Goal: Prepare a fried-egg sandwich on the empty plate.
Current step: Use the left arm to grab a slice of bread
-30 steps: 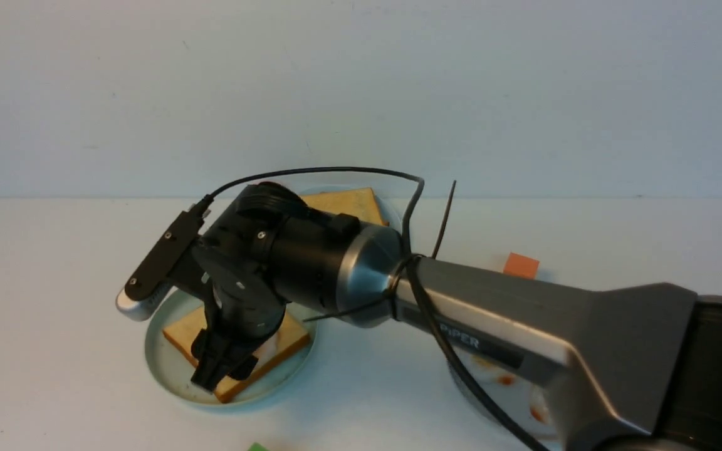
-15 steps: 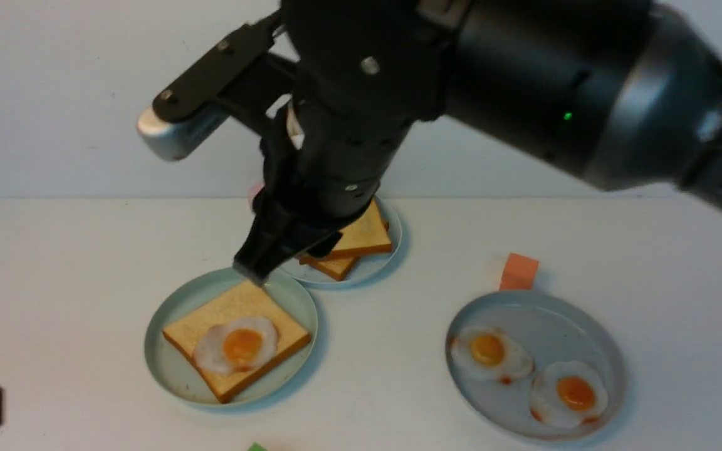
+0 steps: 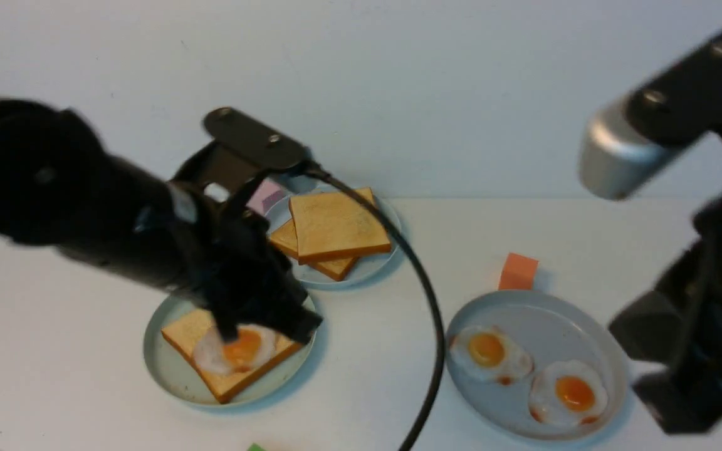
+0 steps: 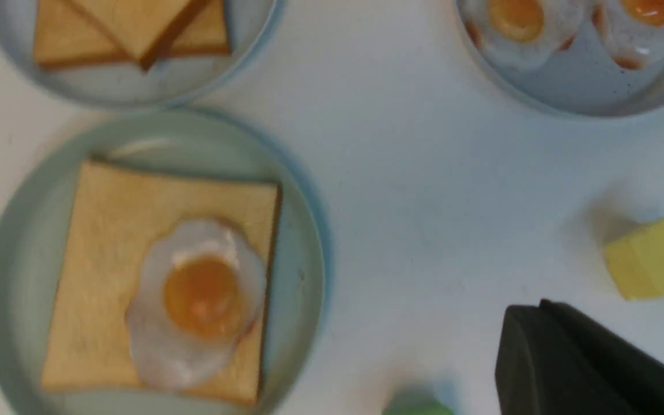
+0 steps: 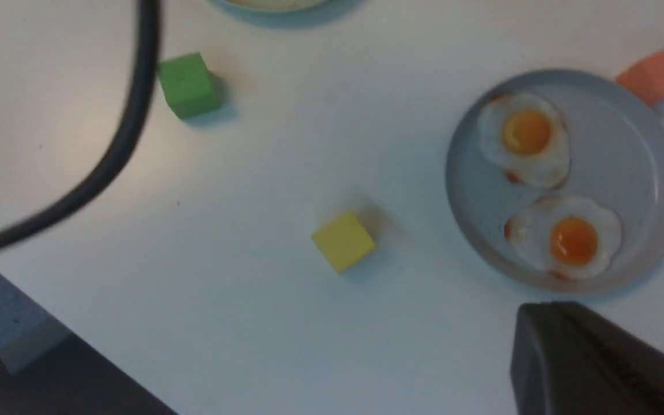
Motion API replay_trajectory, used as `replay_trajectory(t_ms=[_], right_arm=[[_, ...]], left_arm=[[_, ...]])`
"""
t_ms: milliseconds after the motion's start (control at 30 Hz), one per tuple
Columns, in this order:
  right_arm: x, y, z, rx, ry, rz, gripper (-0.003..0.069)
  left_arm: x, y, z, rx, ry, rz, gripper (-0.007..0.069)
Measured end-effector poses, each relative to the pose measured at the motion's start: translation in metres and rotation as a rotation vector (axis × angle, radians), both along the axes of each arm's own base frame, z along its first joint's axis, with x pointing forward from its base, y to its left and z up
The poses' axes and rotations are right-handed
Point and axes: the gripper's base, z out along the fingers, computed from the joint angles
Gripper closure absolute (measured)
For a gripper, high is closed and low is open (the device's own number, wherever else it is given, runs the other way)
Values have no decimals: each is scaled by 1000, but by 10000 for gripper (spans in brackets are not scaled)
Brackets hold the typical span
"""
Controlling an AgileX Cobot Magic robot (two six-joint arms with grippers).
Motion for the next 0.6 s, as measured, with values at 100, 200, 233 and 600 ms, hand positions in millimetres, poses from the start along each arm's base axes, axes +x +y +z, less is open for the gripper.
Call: replay_trajectory(t_ms=[100, 200, 233, 600], right_arm=[[-21, -28, -6, 48, 3, -46, 655], [-34, -46, -4, 98, -16, -64, 653], [-38, -52, -1, 118, -26, -68, 652], [-56, -77, 9, 209, -74, -79, 646]], left_arm=[[48, -18, -14, 66, 70, -48, 637], [83, -20, -26, 105, 101, -83, 637], [95, -21, -31, 121, 105, -100, 637], [178, -39, -85, 236, 52, -248, 462]])
